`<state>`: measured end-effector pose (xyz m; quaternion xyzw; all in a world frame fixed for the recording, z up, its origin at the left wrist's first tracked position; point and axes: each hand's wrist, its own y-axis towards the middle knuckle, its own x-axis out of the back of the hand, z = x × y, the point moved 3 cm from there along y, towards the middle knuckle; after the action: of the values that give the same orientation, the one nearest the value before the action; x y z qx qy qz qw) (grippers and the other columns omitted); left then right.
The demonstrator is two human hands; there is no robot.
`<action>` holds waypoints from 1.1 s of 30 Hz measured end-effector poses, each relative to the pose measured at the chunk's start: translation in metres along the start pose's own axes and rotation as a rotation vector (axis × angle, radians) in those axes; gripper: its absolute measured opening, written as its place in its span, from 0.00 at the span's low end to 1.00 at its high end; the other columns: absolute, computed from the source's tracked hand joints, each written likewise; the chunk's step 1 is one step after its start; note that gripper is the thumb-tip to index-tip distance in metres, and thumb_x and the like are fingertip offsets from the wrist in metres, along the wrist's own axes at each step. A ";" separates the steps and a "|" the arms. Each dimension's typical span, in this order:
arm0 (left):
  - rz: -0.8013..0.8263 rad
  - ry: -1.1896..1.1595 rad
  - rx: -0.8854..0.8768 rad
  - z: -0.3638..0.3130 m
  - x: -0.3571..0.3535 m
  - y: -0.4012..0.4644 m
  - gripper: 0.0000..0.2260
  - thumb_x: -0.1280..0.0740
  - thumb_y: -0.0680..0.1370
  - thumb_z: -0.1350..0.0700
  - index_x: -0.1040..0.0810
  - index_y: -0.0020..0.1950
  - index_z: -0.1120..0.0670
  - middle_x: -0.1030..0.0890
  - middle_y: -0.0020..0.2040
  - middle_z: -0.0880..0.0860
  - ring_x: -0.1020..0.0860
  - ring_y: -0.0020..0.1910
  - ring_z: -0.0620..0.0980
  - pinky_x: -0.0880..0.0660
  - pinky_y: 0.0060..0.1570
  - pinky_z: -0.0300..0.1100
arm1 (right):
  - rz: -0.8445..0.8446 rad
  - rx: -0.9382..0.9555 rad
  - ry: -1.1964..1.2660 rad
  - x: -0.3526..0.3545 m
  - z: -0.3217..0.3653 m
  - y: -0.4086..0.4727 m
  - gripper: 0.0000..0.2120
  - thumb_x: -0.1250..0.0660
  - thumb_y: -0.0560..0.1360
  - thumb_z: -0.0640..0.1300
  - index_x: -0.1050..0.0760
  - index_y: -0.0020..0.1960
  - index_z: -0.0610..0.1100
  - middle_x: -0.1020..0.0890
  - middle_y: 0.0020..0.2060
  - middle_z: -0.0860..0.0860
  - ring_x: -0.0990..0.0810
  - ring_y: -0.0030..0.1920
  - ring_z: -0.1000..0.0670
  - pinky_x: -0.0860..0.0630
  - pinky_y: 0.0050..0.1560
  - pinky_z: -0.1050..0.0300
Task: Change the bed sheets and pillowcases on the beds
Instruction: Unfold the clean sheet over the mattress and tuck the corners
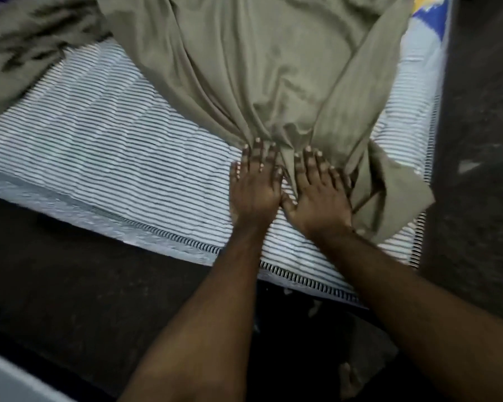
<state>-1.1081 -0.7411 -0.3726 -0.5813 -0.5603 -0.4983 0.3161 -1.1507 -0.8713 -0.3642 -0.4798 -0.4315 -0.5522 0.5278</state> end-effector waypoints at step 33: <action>-0.332 -0.177 -0.495 0.020 0.044 -0.140 0.12 0.38 0.77 0.52 0.19 0.57 0.51 0.16 0.39 0.54 0.17 0.38 0.57 0.29 0.36 0.48 | -0.130 -0.175 0.025 0.079 -0.055 -0.125 0.12 0.31 0.76 0.49 0.23 0.59 0.49 0.18 0.54 0.42 0.18 0.55 0.39 0.22 0.51 0.49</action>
<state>-1.2446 -0.6836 -0.3647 -0.5824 -0.5346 -0.6117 0.0294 -1.2777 -0.9304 -0.2914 -0.4883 -0.4053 -0.6266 0.4525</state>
